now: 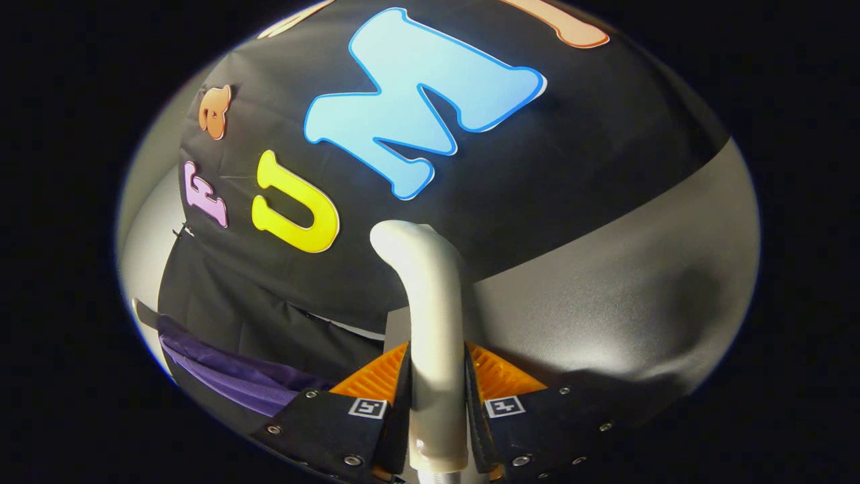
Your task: Iron the clothes twice with a garment steamer, once on the left side and once on the right side.
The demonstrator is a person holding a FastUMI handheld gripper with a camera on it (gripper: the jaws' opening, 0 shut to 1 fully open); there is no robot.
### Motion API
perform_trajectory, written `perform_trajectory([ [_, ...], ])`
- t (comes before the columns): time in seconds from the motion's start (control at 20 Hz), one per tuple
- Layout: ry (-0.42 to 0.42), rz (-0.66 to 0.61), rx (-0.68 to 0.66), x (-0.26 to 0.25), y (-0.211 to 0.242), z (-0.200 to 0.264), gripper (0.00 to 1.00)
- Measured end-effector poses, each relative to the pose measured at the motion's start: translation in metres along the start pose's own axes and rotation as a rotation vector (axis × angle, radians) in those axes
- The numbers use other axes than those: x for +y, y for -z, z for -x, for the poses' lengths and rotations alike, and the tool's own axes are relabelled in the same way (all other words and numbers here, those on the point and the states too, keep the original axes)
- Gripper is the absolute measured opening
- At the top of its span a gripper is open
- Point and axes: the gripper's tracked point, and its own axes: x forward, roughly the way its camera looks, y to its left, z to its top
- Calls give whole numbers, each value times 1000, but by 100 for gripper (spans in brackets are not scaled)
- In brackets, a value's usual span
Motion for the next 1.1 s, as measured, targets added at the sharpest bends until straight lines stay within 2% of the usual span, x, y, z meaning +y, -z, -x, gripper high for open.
perform_trajectory([
  [0.2, 2, 62, -21, 10, 2, 4, 33],
  [0.4, -33, 193, -114, 50, 6, 34, 33],
  [0.6, -18, 300, -208, 70, 25, 58, 33],
  [0.95, -63, 324, -331, 105, 74, 113, 33],
  [1.1, -54, 367, -379, 120, 101, 133, 33],
])
